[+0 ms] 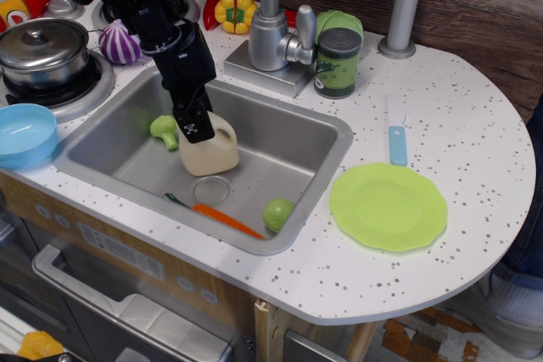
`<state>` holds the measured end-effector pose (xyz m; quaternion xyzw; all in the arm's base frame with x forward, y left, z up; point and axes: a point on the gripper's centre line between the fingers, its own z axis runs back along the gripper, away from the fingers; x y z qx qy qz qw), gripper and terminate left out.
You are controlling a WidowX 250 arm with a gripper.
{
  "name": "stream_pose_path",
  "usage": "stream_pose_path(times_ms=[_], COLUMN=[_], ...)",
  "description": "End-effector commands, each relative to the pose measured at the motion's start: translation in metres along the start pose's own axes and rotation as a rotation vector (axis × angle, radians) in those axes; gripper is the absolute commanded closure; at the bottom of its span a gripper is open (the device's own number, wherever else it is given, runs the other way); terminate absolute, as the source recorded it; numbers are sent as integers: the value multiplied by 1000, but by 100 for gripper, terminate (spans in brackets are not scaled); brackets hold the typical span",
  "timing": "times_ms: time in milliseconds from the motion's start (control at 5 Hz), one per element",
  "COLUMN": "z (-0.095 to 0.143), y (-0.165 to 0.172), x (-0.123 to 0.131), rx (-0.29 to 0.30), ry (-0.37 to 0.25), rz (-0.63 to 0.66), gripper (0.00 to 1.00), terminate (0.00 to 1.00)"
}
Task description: Put detergent in sink
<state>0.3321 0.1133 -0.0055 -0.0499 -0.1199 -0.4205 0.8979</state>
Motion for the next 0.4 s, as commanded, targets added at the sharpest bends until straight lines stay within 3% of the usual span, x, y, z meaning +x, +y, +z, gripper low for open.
stream_pose_path(times_ms=[0,200], z=[10,10], y=[8,8], x=[-3,-3], rx=[49,49], ry=[-9,-9], rz=[-33,-33], gripper=[0,0], terminate=[0,100])
